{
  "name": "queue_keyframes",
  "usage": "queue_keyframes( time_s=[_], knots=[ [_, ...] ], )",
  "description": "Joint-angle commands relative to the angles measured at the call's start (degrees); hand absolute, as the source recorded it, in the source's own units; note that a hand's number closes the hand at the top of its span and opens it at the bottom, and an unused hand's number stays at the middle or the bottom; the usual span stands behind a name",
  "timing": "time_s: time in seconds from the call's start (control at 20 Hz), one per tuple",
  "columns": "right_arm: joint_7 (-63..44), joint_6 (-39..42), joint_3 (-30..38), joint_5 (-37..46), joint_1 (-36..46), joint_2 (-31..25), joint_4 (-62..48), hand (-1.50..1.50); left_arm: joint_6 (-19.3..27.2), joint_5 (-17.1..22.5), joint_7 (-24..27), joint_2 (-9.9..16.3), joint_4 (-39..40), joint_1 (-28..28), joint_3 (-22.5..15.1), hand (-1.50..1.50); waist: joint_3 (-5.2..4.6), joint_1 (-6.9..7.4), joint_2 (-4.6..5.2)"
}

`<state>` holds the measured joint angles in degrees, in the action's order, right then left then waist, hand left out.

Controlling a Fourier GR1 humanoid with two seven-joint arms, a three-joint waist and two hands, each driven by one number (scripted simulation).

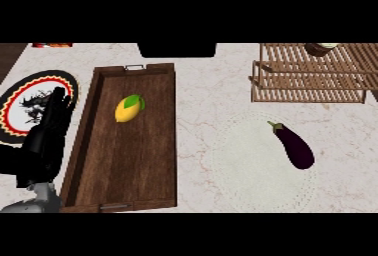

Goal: Pick the cupcake from the placemat and place it in the tiered shelf

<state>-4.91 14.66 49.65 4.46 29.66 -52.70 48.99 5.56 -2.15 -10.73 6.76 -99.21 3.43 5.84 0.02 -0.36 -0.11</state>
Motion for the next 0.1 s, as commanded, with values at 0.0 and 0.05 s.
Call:
queue_keyframes(
  time_s=[0.0,0.05],
  knots=[
    [3.84,2.72,0.73,-3.07,-3.32,-2.52,-2.42,-1.50,0.10,-0.75,2.09,-0.85,1.16,-0.45,-0.63,0.00,-0.01,0.39,0.13],
    [3.10,4.44,1.70,-4.59,-5.91,-1.49,0.50,-1.50,1.21,-1.69,2.24,-0.70,2.88,0.89,-0.02,0.00,-0.02,0.07,0.07]
  ],
)
